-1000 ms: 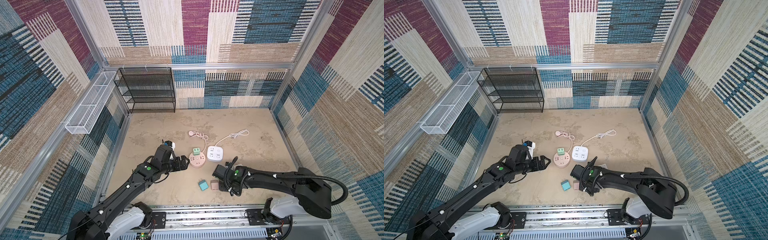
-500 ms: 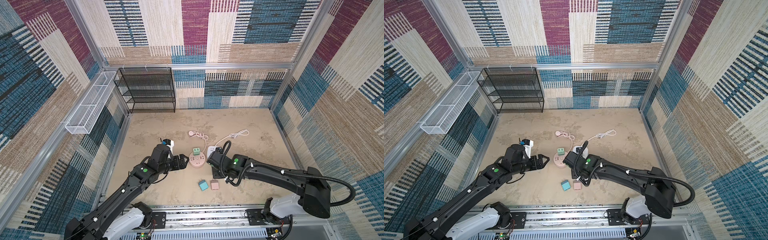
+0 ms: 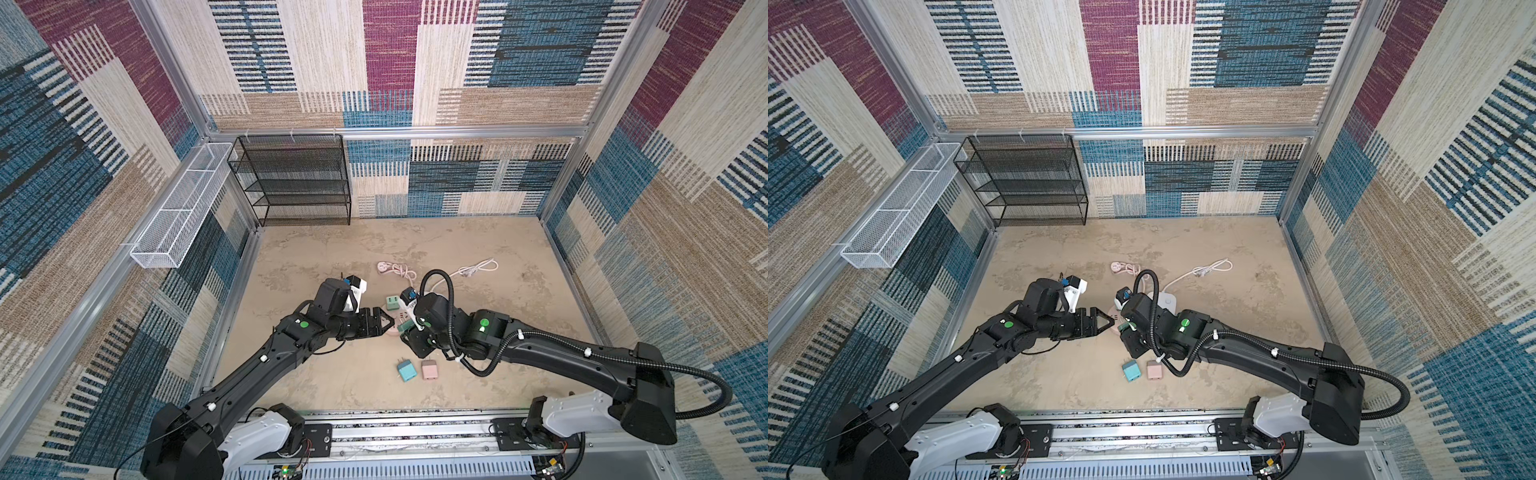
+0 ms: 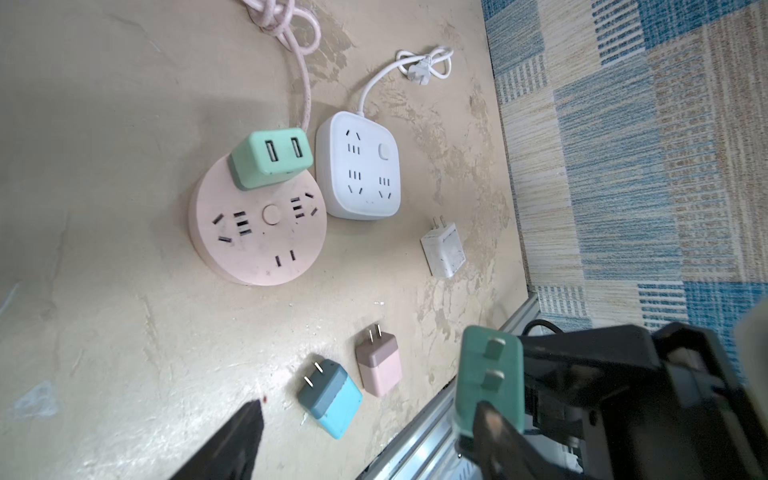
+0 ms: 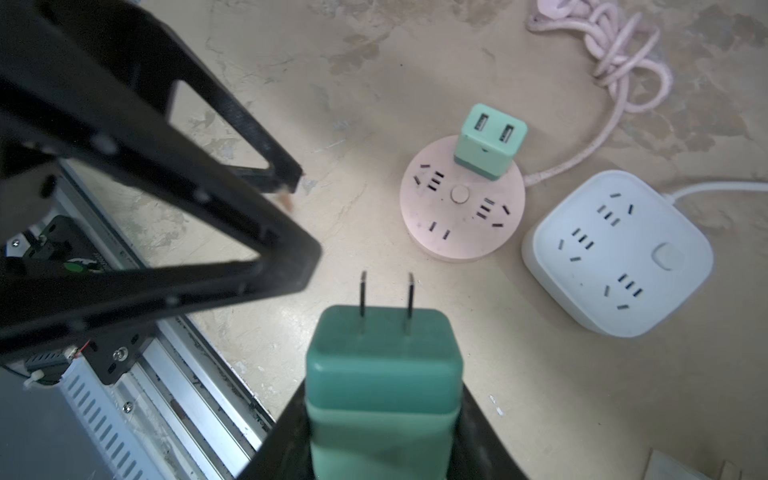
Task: Insert the plug
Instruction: 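Grasp the charger with the left gripper while the right gripper opens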
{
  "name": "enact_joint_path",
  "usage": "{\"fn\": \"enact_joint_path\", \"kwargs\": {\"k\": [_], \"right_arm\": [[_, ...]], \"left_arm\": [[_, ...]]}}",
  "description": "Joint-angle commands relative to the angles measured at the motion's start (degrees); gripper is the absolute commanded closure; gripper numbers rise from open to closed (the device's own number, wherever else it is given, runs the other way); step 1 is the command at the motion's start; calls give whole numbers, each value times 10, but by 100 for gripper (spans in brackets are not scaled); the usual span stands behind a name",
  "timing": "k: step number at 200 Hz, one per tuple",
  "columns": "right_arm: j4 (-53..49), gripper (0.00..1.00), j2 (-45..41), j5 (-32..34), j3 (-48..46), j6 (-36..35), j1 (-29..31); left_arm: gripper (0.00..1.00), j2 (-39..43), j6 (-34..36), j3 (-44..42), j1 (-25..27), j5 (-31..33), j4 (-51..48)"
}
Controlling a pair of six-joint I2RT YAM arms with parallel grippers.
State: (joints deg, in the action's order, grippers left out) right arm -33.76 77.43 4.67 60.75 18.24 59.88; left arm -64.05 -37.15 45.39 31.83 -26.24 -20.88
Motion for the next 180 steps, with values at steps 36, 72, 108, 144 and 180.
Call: {"fn": "enact_joint_path", "kwargs": {"k": [36, 72, 108, 144, 180], "right_arm": [[15, 100, 23, -17, 11, -46, 0], [20, 100, 13, -18, 20, -50, 0], [12, 100, 22, -20, 29, -55, 0], [16, 100, 30, -18, 31, -56, 0], [20, 100, 37, -19, 33, -55, 0]], "left_arm": [[19, -11, -3, 0, 7, -43, 49], [28, -23, -17, -10, 9, -65, 80], [33, -32, -23, -10, 15, -97, 92], [50, -37, -29, -10, 20, -107, 99], [55, -37, -33, -16, 24, -109, 103]]}}
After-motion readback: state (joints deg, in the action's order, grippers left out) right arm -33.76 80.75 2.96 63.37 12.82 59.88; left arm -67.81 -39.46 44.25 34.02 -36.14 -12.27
